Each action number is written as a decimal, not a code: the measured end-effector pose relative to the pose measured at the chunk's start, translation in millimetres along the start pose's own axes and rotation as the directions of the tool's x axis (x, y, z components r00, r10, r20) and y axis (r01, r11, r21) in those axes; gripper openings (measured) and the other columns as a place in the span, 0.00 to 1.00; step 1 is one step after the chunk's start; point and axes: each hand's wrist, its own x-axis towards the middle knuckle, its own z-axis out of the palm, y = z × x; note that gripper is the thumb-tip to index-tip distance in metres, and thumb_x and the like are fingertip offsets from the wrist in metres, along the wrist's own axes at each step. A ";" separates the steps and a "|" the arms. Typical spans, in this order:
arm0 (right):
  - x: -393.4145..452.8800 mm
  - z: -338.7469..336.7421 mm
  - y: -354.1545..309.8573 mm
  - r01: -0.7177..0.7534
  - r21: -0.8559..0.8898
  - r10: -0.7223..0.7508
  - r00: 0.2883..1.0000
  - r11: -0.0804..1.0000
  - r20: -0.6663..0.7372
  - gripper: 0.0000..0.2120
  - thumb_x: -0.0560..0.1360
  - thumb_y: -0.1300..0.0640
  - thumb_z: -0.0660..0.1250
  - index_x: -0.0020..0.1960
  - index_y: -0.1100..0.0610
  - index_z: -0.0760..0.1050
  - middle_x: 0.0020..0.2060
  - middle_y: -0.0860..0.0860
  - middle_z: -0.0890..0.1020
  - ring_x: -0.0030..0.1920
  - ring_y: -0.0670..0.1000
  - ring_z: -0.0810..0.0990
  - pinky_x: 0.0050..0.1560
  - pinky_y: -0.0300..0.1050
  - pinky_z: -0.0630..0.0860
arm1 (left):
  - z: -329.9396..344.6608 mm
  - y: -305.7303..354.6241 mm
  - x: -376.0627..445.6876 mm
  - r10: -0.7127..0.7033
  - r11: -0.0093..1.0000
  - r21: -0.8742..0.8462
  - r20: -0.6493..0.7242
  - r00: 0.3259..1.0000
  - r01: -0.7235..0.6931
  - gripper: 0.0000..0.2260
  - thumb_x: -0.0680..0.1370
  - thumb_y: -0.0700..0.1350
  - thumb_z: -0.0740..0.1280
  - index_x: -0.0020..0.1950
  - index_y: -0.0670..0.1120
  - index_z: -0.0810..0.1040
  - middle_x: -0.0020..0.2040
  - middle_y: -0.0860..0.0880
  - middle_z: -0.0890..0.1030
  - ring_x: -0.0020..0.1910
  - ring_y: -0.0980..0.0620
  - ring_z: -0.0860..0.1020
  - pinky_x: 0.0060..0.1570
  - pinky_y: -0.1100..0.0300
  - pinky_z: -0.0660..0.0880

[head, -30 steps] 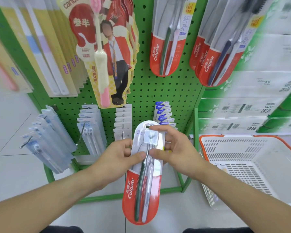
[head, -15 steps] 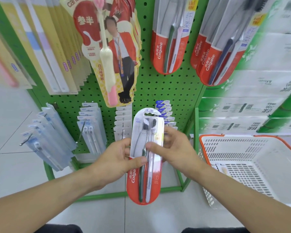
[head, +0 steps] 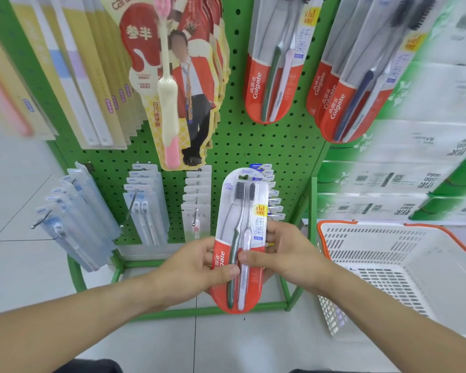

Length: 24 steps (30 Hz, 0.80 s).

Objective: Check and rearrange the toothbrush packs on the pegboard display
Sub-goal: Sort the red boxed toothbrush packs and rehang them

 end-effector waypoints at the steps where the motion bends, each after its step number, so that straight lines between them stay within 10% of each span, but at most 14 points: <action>1: 0.7 -0.4 -0.5 0.008 0.004 -0.007 1.000 1.000 -0.030 0.15 0.73 0.66 0.76 0.58 0.60 0.80 0.50 0.58 0.86 0.46 0.61 0.86 0.41 0.60 0.84 | -1.0 -0.6 -0.5 0.001 1.000 -0.009 0.047 0.999 0.000 0.22 0.75 0.38 0.74 0.68 0.43 0.73 0.55 0.40 0.85 0.51 0.43 0.85 0.45 0.52 0.82; 5: 2.7 -8.7 -2.4 0.031 0.053 -0.026 0.995 0.998 -0.098 0.18 0.73 0.64 0.76 0.61 0.60 0.78 0.53 0.59 0.86 0.48 0.63 0.86 0.44 0.68 0.82 | 0.0 -0.5 -1.7 -0.008 1.000 0.018 0.103 0.995 0.006 0.24 0.73 0.37 0.75 0.67 0.44 0.73 0.53 0.38 0.85 0.48 0.35 0.84 0.47 0.48 0.84; 10: -2.3 -10.1 1.4 -0.008 -0.055 0.014 0.994 0.998 0.108 0.22 0.70 0.66 0.78 0.61 0.57 0.77 0.51 0.58 0.86 0.44 0.59 0.86 0.36 0.51 0.84 | 5.3 5.5 -2.8 0.013 1.000 -0.009 0.027 1.000 -0.013 0.22 0.73 0.35 0.74 0.66 0.44 0.74 0.49 0.37 0.85 0.42 0.38 0.85 0.41 0.52 0.84; 15: 0.7 -6.4 -0.3 0.047 -0.080 -0.048 0.999 0.996 -0.012 0.20 0.68 0.68 0.80 0.57 0.61 0.78 0.46 0.58 0.87 0.38 0.58 0.86 0.33 0.50 0.83 | 7.4 7.7 -4.1 0.016 1.000 0.006 -0.145 0.989 -0.016 0.25 0.72 0.35 0.76 0.64 0.43 0.69 0.50 0.39 0.84 0.40 0.38 0.85 0.42 0.49 0.84; 24: 2.1 2.7 -1.2 0.079 -0.121 -0.087 0.994 0.989 -0.060 0.20 0.68 0.70 0.79 0.57 0.61 0.77 0.43 0.56 0.86 0.33 0.53 0.84 0.32 0.49 0.81 | 7.7 8.7 -13.1 0.416 0.735 0.649 -0.206 0.886 -0.195 0.35 0.71 0.51 0.78 0.72 0.62 0.62 0.54 0.62 0.67 0.54 0.66 0.72 0.49 0.71 0.72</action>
